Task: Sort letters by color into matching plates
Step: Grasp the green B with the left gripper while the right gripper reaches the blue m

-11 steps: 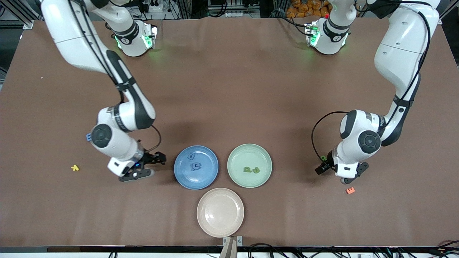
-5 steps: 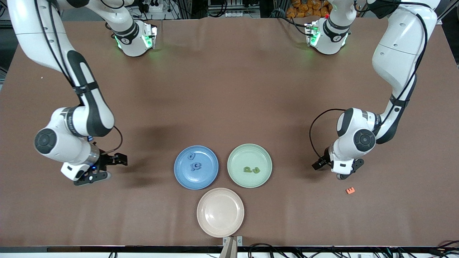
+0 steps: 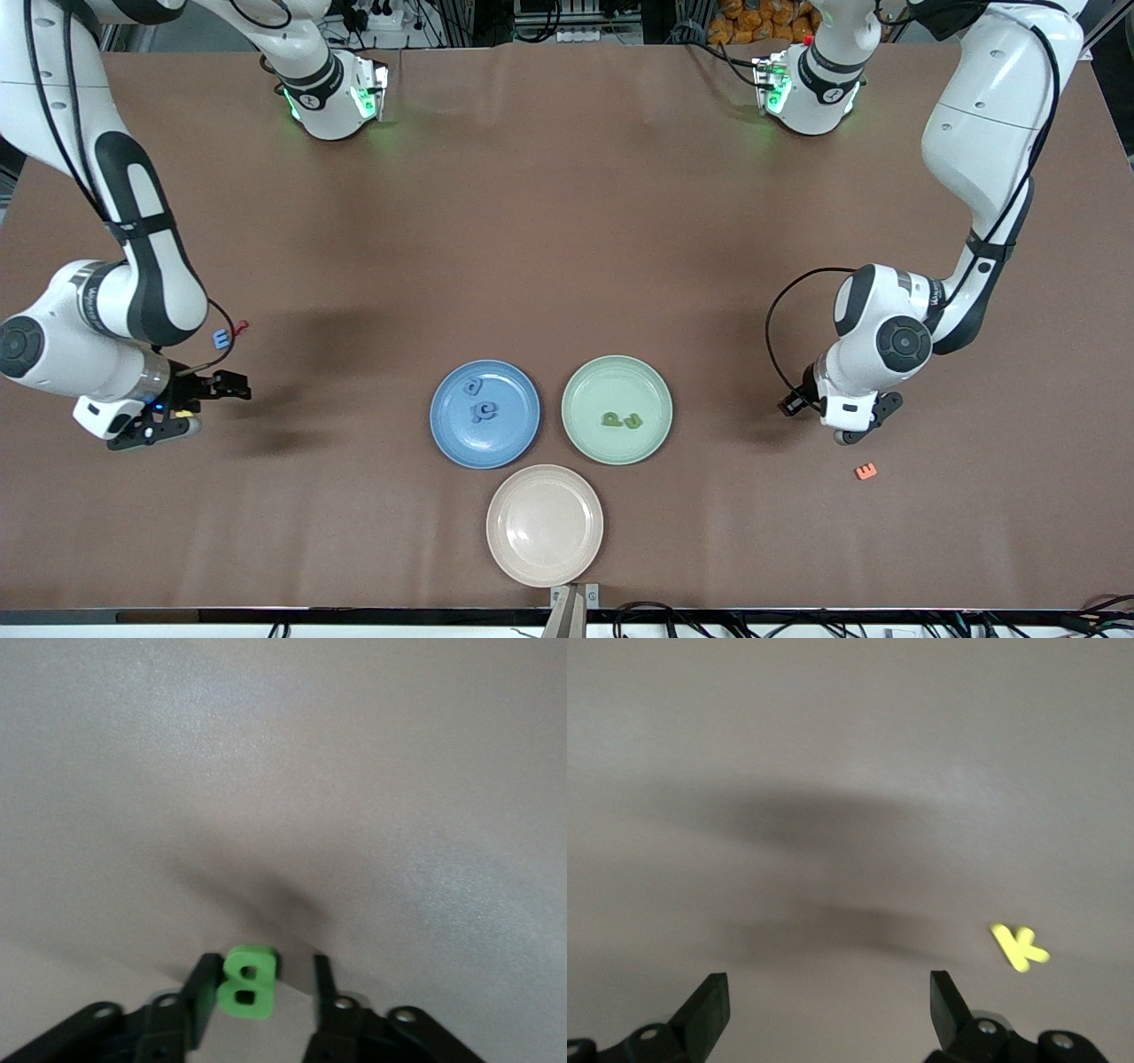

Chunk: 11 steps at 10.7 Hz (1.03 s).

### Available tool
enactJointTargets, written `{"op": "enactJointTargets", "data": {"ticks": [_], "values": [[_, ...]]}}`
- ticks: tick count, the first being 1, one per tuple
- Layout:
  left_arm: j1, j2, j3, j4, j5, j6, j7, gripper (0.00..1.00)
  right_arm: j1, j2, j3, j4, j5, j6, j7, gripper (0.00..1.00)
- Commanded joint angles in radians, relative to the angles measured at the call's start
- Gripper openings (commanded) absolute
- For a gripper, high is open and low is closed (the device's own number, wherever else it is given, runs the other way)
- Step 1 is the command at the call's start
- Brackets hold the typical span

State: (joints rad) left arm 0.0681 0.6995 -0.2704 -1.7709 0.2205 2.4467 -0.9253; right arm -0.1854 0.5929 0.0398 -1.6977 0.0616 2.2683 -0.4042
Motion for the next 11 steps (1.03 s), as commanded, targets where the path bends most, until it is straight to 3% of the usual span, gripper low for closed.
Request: {"op": "enactJointTargets", "data": {"ticks": [1,4,11], "values": [[-0.005,-0.012,0.0,-0.028,-0.004,0.008,-0.009,0.0,-0.032,-0.059,-0.04,-0.08,-0.016,0.005,0.013,1.0],[-0.004,-0.017,-0.001,-0.019,-0.004,0.008,-0.009,0.0,-0.04,-0.088,-0.104,-0.135,-0.013,0.013,0.115,1.0],[-0.1,-0.046,-0.006,0.042,-0.016,0.006,-0.067,0.0,-0.042,-0.113,-0.109,-0.183,-0.013,0.014,0.65,1.0]]}}
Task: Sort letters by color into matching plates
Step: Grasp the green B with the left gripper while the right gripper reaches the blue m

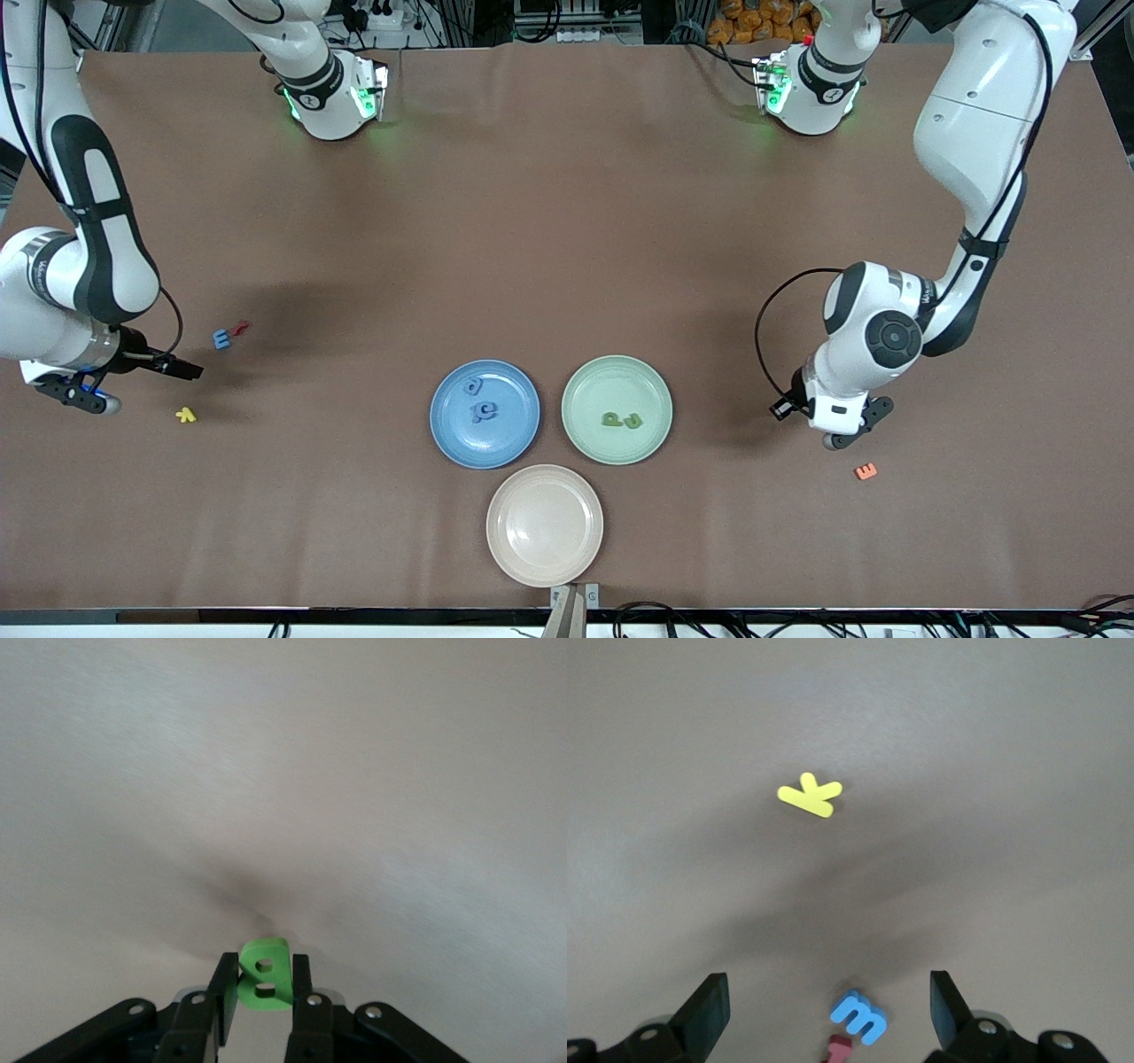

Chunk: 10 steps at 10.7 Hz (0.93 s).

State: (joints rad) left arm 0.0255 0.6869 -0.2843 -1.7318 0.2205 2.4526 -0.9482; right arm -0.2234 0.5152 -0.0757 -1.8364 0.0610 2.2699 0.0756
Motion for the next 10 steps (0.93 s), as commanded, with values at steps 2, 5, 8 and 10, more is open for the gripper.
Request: {"op": "enactJointTargets", "data": {"ticks": [2,5,8,10], "values": [[-0.117,-0.046,0.008,0.015,-0.018,0.0,-0.087,0.0,0.001,-0.029,0.008,-0.043,-0.003,0.016,0.348,1.0],[-0.222,-0.055,0.008,0.017,-0.015,-0.007,-0.155,0.0,0.009,-0.023,0.008,-0.069,0.0,0.054,0.505,1.0],[-0.308,-0.033,0.011,0.053,-0.007,-0.006,-0.263,0.0,0.013,-0.027,0.008,-0.207,0.002,0.258,0.52,1.0],[-0.343,-0.041,0.008,0.061,-0.018,-0.006,-0.322,0.0,0.013,-0.04,0.008,-0.248,0.0,0.266,0.526,1.0]]}}
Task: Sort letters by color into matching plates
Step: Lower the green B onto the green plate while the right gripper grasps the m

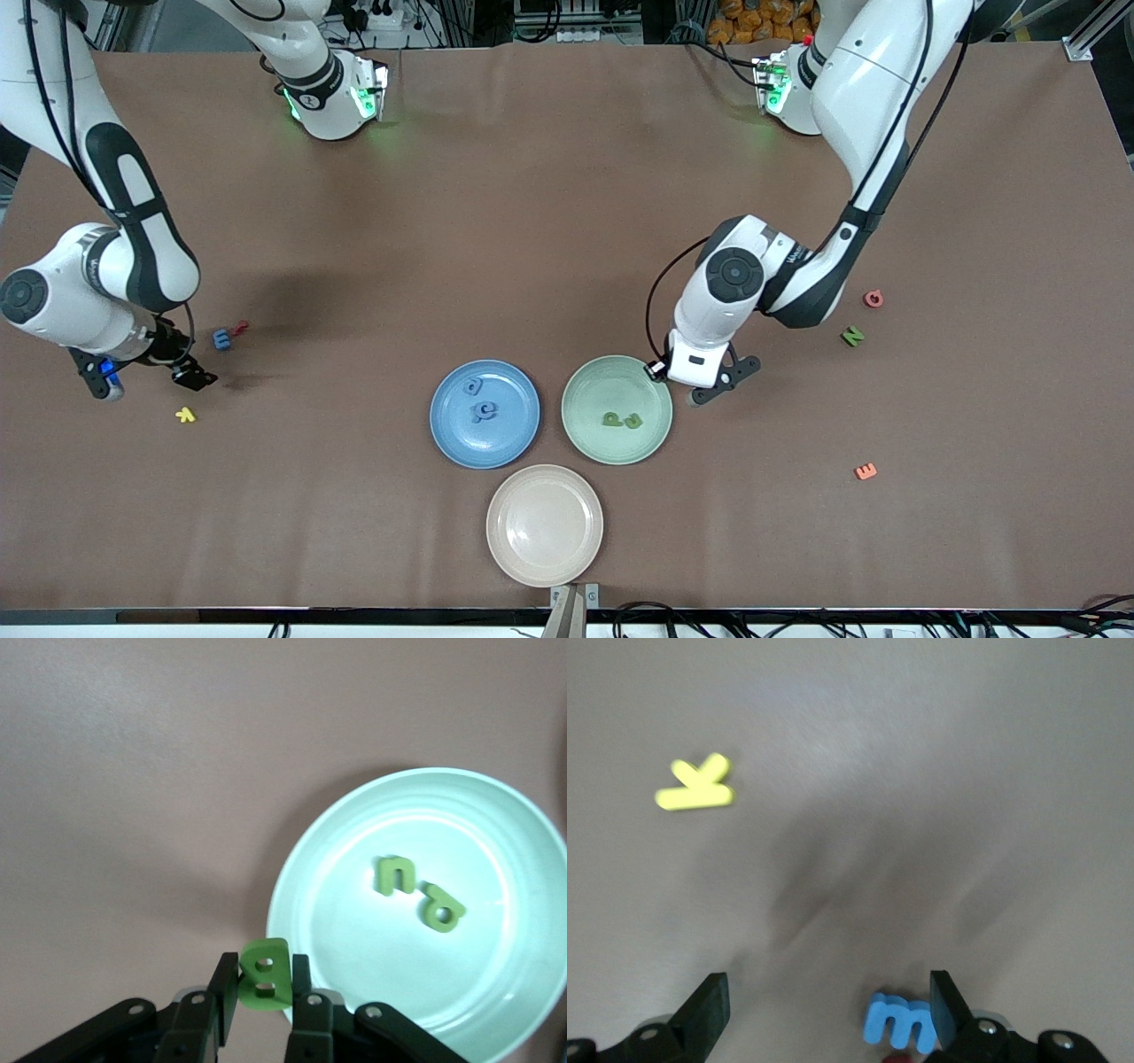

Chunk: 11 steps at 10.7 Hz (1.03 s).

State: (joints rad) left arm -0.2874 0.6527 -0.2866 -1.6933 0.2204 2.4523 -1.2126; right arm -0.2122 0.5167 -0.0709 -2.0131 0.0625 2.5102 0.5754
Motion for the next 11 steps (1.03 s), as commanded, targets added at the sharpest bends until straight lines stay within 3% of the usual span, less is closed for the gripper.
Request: {"op": "enactJointTargets", "data": {"ticks": [1,7,9,10,11], "values": [[-0.053,0.001,0.011,0.035,-0.018,-0.006,-0.089,0.0,0.002,-0.053,0.003,-0.097,-0.001,0.045,0.026,1.0],[-0.15,0.102,0.023,0.096,-0.01,0.101,-0.096,0.0,0.001,-0.084,0.003,-0.202,-0.013,0.134,0.011,0.97],[-0.15,0.113,0.023,0.103,-0.019,0.128,-0.102,0.0,-0.003,-0.084,0.003,-0.21,-0.013,0.136,-0.034,0.76],[-0.142,0.107,0.023,0.103,-0.016,0.128,-0.096,0.04,-0.006,-0.084,0.003,-0.213,-0.013,0.136,-0.066,0.59],[-0.119,0.11,0.023,0.103,-0.003,0.126,-0.067,0.82,-0.007,-0.084,0.003,-0.213,-0.013,0.134,-0.083,0.47]]}}
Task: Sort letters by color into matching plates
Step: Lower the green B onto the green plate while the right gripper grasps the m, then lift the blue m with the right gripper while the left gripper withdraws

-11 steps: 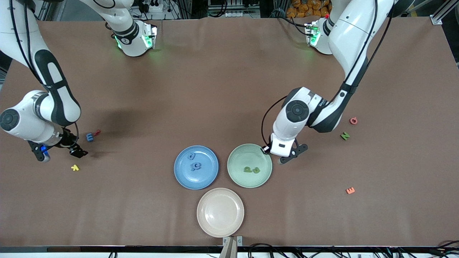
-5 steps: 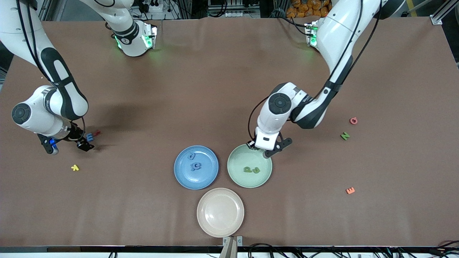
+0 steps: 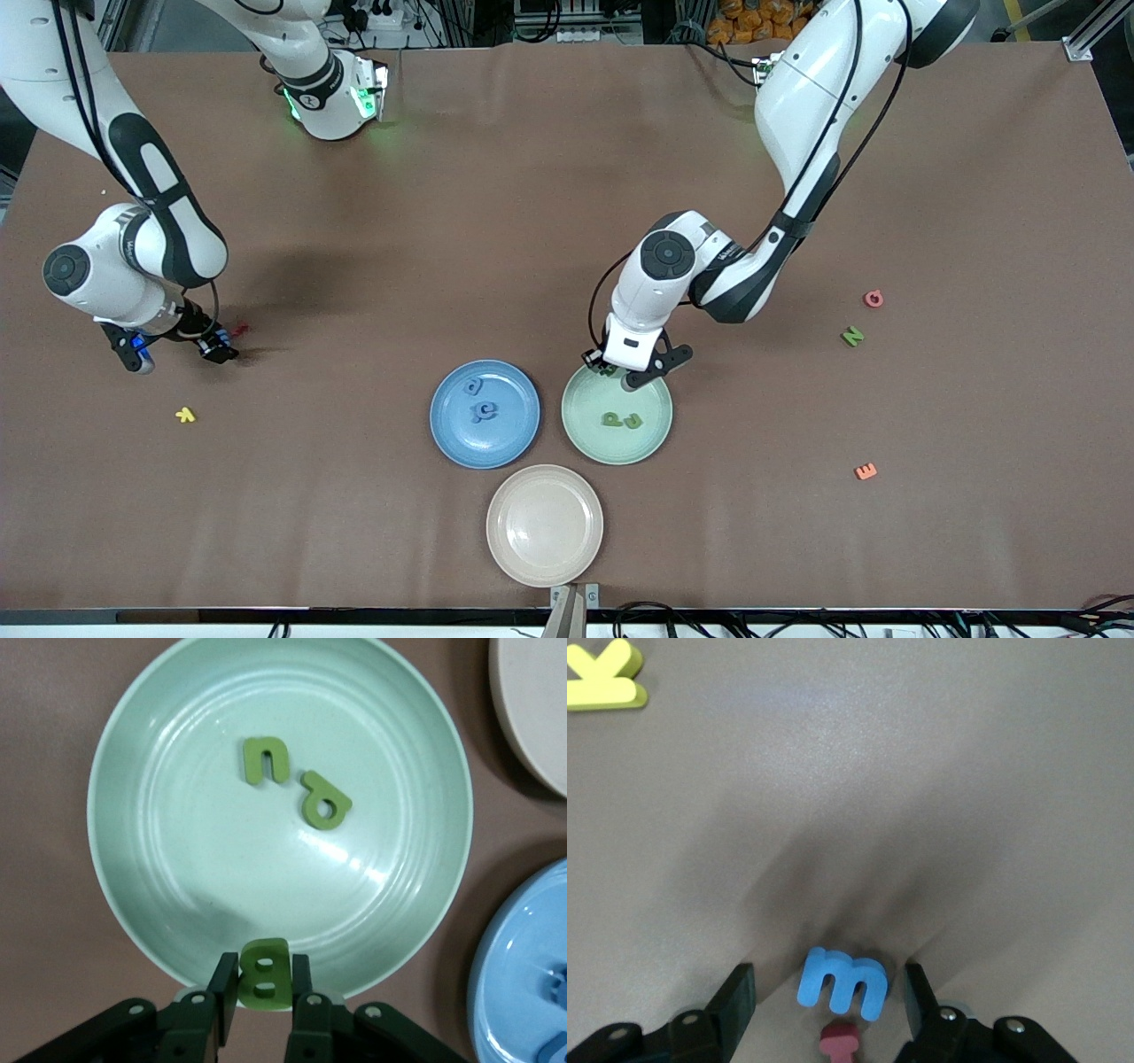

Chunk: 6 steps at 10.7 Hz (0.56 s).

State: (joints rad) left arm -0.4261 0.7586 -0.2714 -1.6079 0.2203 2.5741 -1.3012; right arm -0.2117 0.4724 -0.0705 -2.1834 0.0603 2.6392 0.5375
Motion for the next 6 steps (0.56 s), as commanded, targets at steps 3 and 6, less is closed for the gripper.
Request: {"op": "enactJointTargets", "data": {"ticks": [3,6], "values": [[0.024,-0.011,0.008,0.011,-0.004,-0.062,0.037,1.0,-0.009,-0.04,0.003,-0.042,-0.011,0.005,-0.071,0.17],[0.081,-0.054,0.006,0.008,-0.004,-0.25,0.121,1.0,-0.009,-0.04,0.003,-0.039,-0.011,0.004,-0.14,0.08]]}}
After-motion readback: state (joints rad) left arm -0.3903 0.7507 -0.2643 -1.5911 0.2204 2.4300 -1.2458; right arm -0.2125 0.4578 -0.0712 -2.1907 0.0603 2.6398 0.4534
